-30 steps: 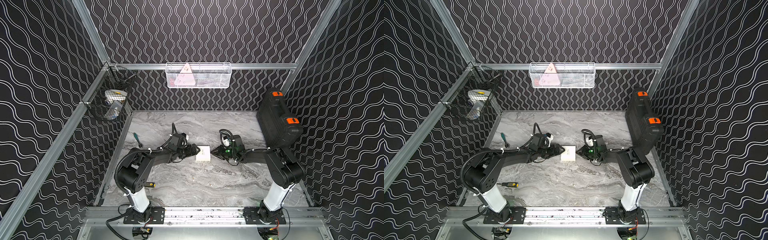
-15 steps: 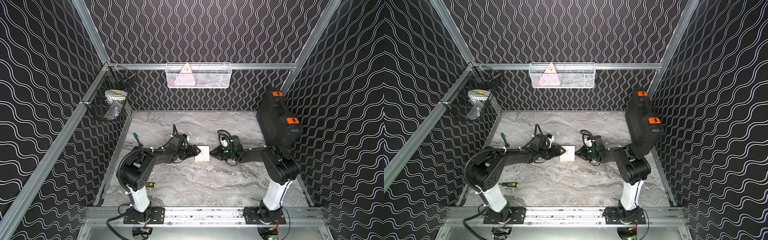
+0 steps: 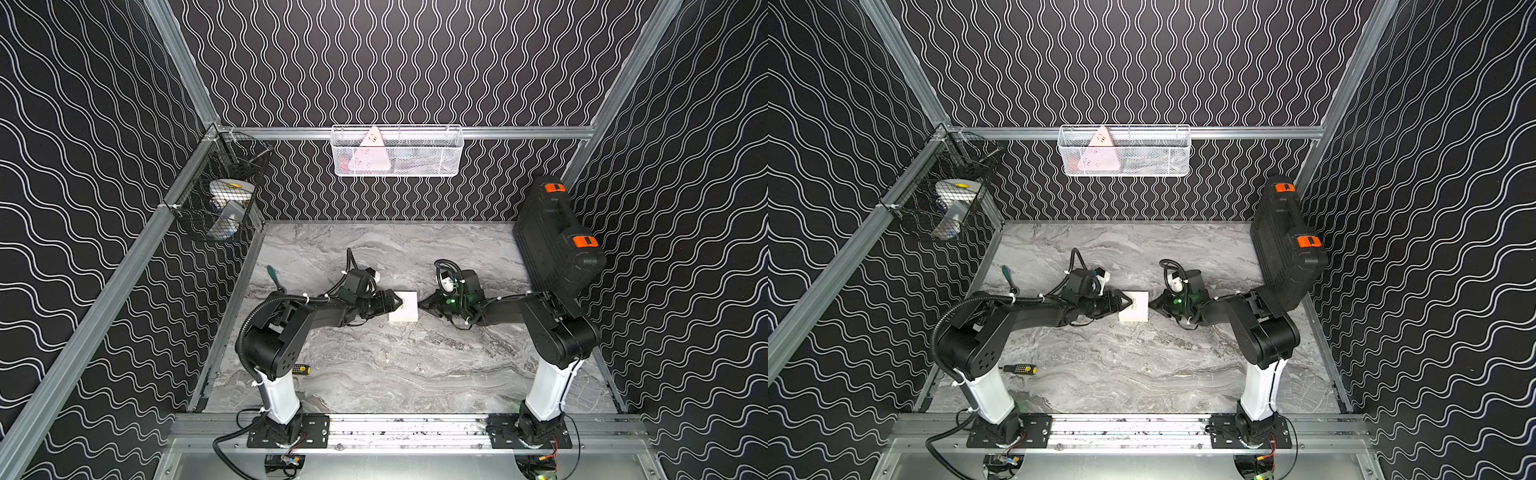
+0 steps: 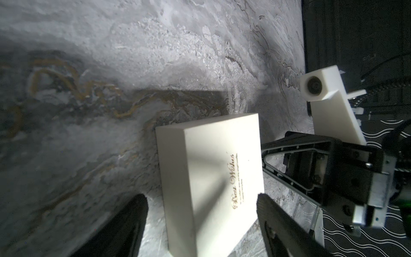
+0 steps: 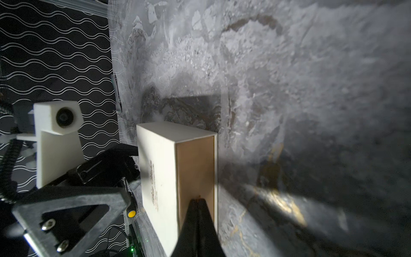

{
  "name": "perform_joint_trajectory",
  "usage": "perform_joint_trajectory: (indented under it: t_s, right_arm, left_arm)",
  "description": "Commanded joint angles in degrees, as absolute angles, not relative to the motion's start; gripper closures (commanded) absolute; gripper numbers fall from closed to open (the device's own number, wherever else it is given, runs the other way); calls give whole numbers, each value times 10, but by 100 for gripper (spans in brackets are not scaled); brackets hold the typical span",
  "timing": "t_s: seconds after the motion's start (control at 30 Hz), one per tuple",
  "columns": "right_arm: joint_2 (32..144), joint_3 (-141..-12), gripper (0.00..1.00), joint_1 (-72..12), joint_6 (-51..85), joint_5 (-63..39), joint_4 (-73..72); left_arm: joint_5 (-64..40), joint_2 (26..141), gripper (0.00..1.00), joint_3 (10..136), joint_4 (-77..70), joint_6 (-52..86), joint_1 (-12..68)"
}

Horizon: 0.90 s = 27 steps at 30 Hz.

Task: Place the earrings into the drawer-style jewelry box
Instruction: Open the drawer in the jewelry box.

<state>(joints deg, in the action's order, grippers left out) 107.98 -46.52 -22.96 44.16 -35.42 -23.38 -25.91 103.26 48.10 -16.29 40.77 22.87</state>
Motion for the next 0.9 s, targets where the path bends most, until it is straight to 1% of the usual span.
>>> perform_joint_trajectory:
  t_s: [0.0, 0.2, 0.27, 0.4, 0.43, 0.5, 0.53, 0.67, 0.8, 0.87]
  right_arm:
    - [1082, -463, 100, -231, 450, -358, -261]
    - [1075, -466, 100, -230, 433, -340, -232]
    - [1072, -468, 100, -231, 427, -336, -224]
    - [1069, -474, 100, -231, 419, -332, -207]
    - [1068, -474, 100, -230, 418, -330, -202]
    - [1065, -475, 100, -231, 412, -327, -194]
    - [1065, -475, 100, -231, 411, -326, -193]
    - [1061, -477, 100, -231, 407, -324, -185]
    - [1058, -479, 100, -231, 403, -322, -175]
    - [1055, -479, 100, -229, 399, -320, -169]
  left_arm:
    - [-259, 1031, 17, 484, -165, 417, 229]
    - [-205, 1025, 7, 508, -92, 384, 247]
    - [-195, 1028, 7, 515, -81, 378, 254]
    - [-157, 1042, 11, 541, -26, 369, 263]
    - [-140, 1042, 11, 546, -10, 366, 266]
    - [-90, 1038, 6, 557, 25, 359, 276]
    - [-72, 1038, 6, 562, 38, 355, 279]
    - [-26, 1046, 9, 586, 86, 343, 290]
    - [-5, 1058, 15, 600, 111, 336, 292]
    - [-4, 1059, 16, 603, 114, 336, 292]
